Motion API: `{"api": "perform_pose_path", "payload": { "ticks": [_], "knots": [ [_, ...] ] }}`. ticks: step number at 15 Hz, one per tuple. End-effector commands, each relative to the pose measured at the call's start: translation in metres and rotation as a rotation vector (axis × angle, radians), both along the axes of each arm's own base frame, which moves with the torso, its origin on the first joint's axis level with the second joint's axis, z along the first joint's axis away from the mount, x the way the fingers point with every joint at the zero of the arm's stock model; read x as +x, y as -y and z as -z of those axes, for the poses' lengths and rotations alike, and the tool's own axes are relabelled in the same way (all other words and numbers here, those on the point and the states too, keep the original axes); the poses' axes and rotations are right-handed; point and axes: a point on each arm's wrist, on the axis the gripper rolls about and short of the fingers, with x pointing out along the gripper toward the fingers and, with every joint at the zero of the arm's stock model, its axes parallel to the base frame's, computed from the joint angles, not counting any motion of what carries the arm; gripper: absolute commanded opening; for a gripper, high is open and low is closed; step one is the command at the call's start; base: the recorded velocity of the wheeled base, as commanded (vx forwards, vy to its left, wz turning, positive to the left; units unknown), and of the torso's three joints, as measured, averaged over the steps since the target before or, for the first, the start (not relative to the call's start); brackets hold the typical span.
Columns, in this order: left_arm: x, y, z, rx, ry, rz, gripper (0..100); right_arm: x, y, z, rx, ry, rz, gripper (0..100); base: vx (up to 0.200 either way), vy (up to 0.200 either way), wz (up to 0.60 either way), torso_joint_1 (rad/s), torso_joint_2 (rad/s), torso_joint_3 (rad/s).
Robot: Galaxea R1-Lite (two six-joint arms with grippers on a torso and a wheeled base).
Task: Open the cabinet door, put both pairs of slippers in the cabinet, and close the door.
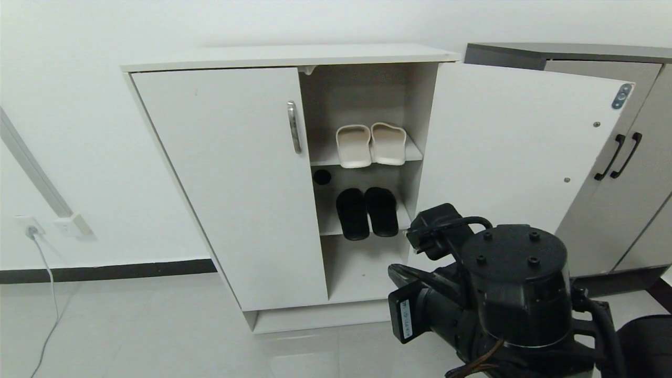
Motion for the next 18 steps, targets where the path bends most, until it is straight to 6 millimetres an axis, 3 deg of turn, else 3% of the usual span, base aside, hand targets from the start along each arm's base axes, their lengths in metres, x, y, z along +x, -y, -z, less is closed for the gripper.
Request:
{"api": "perform_pose_path", "payload": {
  "ticks": [1, 15, 18],
  "knots": [
    [0.0, 0.0, 0.0, 0.0, 0.0, -0.001, 0, 0.0005, 0.0, 0.0043, -0.014, -0.008, 0.001, 0, 0.0, 0.0, 0.0, 0.0, 0.0, 0.0],
    [0.0, 0.0, 0.0, 0.0, 0.0, -0.001, 0, 0.0006, -0.0002, 0.0081, -0.035, -0.008, -0.003, 0, 0.0, 0.0, 0.0, 0.0, 0.0, 0.0],
    [0.0, 0.0, 0.0, -0.001, 0.0, -0.001, 0, 0.0005, 0.0, 0.0095, -0.043, -0.01, -0.004, 0, 0.0, 0.0, 0.0, 0.002, -0.15, -0.204]
  ]
}}
